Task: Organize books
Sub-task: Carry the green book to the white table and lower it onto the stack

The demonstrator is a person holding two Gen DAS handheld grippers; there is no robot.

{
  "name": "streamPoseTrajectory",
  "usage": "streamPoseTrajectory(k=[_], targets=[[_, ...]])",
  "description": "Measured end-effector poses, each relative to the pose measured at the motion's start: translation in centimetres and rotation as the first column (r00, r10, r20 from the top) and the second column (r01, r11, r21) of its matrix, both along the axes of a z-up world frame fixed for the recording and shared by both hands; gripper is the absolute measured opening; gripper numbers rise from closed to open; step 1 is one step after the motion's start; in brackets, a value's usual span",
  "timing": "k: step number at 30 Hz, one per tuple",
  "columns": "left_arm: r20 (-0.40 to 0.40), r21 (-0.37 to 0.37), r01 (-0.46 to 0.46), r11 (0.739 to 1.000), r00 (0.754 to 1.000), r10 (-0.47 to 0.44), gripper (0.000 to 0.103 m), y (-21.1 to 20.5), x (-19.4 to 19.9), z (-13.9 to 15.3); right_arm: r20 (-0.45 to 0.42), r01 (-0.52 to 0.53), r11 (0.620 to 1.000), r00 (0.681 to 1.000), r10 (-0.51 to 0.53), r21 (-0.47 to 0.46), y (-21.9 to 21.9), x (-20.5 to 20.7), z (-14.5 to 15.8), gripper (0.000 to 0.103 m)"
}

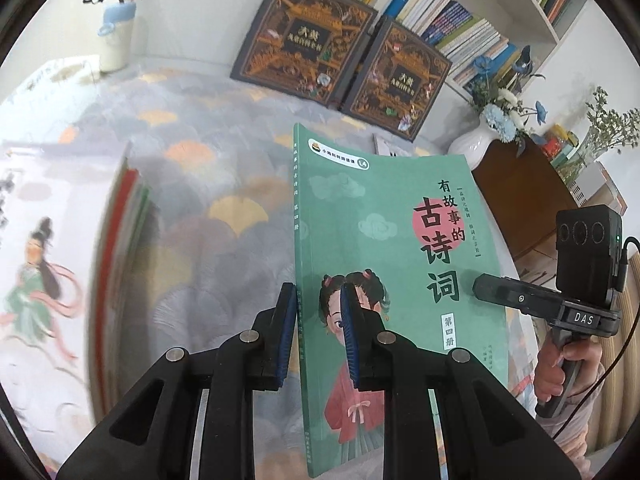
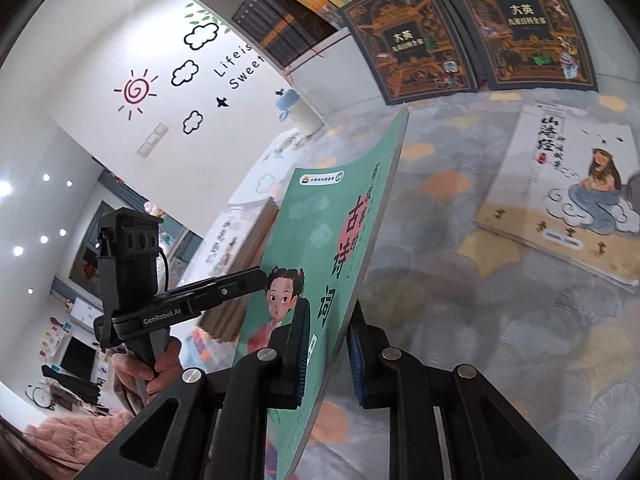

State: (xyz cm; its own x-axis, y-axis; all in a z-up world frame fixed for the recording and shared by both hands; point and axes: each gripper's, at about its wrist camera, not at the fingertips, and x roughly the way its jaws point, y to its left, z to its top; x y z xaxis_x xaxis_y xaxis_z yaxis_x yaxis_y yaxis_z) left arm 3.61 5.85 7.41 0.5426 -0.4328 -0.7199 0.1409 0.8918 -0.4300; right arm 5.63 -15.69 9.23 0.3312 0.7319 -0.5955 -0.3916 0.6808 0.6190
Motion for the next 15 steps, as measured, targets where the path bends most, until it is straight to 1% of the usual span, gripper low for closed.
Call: streamPoseTrajectory(k=[8, 13, 15], targets=[[0.068, 0.03, -0.037, 0.999, 0.997, 0.035, 0.022, 2.4, -0.8, 3.0, 0.039, -0.051, 0.998, 0.998, 0.052, -0.021, 3.3, 0.1, 2.8, 0.018], [0.099, 0.063, -0.072, 0.995, 0.993, 0.065, 0.023, 4.6, -1.6, 4.3, 0.073, -0.102, 0.992, 0.992, 0.107, -0.072, 6.2, -0.4, 4.2, 0.018], [0.109, 0.061, -0.084, 0.995, 0.991, 0.077, 0.024, 5.5, -1.8, 4.7, 0.081, -0.123, 0.989, 0.988, 0.13, -0.081, 7.5, -0.4, 4.7, 0.018]])
